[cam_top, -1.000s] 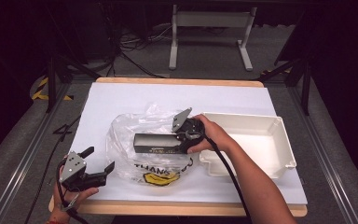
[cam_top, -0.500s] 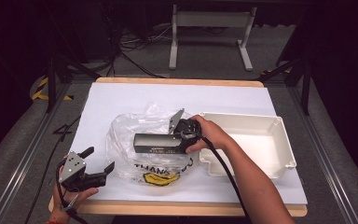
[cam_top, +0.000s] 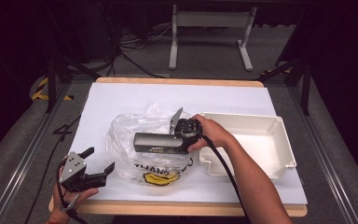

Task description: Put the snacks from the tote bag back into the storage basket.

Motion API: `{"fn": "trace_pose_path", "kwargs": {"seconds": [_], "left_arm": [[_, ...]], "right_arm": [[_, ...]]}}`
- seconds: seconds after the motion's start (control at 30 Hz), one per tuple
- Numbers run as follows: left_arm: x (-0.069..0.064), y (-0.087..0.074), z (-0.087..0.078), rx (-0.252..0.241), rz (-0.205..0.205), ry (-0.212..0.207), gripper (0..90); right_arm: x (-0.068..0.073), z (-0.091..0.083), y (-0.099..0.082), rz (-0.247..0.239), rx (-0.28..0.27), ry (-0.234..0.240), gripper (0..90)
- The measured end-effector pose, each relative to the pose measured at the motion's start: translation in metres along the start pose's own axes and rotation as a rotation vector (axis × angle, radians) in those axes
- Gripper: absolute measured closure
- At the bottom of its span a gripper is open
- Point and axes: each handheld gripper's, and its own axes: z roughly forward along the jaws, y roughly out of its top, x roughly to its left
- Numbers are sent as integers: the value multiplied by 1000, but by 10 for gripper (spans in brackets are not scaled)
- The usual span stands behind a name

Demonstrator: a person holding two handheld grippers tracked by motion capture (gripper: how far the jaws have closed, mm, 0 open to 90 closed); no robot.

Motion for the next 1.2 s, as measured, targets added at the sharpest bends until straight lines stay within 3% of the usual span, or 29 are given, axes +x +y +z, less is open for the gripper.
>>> {"fn": "trace_pose_path", "kwargs": {"seconds": [0.2, 0.67, 1.03, 1.2], "left_arm": [[0, 0, 1, 6, 3, -1, 99], [0, 0, 1, 6, 1, 2, 97], [-1, 0, 1, 1, -2, 9, 95], [-1, 0, 1, 4, 2, 15, 98]], "right_arm": [[2, -2, -1, -23, -3, 0, 427], [9, -12, 1, -50, -82, -16, 428], [10, -21, 1, -35, -126, -36, 428], [13, -26, 4, -51, -135, -43, 428]]}}
